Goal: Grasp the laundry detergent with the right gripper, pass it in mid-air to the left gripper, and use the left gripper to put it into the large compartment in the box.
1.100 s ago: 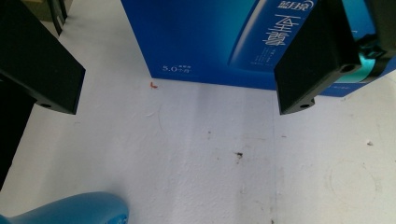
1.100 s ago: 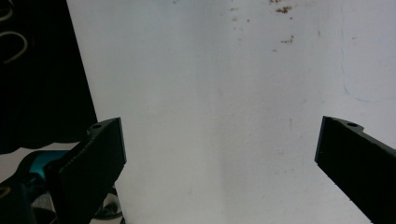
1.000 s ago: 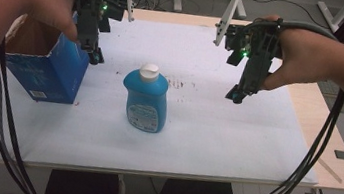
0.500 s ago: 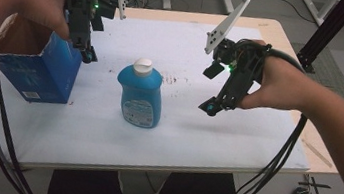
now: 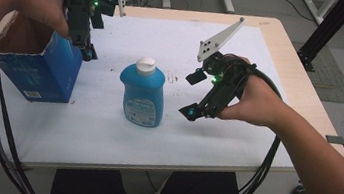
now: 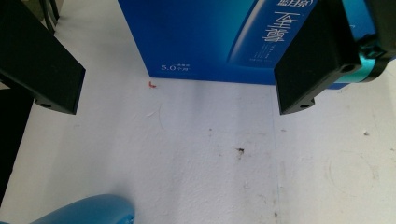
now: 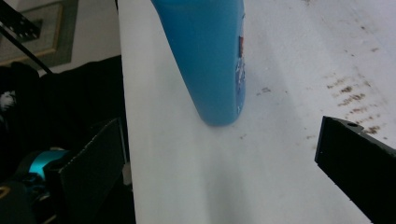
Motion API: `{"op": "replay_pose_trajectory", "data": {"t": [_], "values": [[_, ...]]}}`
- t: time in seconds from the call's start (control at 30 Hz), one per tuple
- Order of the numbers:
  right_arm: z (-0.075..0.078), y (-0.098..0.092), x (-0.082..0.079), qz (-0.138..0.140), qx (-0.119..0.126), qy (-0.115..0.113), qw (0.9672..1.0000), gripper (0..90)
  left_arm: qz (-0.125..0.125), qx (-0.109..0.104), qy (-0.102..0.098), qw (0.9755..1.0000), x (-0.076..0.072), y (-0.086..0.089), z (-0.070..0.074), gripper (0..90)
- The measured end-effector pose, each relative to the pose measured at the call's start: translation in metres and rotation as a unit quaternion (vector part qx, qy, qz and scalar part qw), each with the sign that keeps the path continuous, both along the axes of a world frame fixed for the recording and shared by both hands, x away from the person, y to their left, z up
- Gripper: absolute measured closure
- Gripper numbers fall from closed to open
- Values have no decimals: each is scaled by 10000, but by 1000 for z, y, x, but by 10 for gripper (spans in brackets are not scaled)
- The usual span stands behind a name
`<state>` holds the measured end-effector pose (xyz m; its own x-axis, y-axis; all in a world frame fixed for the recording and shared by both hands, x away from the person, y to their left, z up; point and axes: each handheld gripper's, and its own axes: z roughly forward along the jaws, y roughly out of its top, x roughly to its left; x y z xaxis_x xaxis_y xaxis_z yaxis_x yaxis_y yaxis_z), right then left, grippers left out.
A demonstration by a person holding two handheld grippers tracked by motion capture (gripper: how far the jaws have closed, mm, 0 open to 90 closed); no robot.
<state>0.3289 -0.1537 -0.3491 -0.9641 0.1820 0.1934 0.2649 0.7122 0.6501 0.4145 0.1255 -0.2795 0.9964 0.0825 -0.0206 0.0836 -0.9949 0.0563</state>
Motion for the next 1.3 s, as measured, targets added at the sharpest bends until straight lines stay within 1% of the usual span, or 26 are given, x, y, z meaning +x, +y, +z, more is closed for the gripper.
{"op": "replay_pose_trajectory", "data": {"t": [0.07, 0.3, 0.47, 0.6, 0.7, 0.73, 0.77, 0.9, 1.17, 1.3], "values": [[-5, 3, -1, -10, 63, 25, 10000, 12, -38, 32, -7, 10000, 0, -1, 0, 17], [-20, 15, -3, -63, 326, 99, 9994, 11, -69, 8, -6, 10000, 0, -3, -1, 17], [-30, 24, -5, -119, 433, 111, 9989, 12, -44, 11, -6, 10000, 0, -3, -2, 17], [-37, 31, -7, -176, 496, 63, 9986, 12, -50, -11, -6, 10000, 0, -2, -1, 17], [-41, 36, -7, -237, 594, 33, 9979, 12, -50, -32, -12, 10000, -1, -1, 0, 17], [-43, 38, -7, -240, 664, 22, 9975, 12, -48, -33, -18, 10000, -1, -1, 0, 17], [-43, 39, -7, -269, 684, 31, 9973, 12, -54, -27, -19, 10000, -1, -1, 0, 17], [-50, 47, -7, -308, 782, -53, 9964, 12, -52, -40, -30, 10000, -1, 0, 1, 17], [-58, 57, -9, -417, 1045, -178, 9935, 12, -81, -71, -35, 9999, -2, 2, 1, 17], [-60, 61, -9, -461, 1154, -292, 9918, 12, -87, -79, -28, 9999, -3, 3, 0, 17]]}}
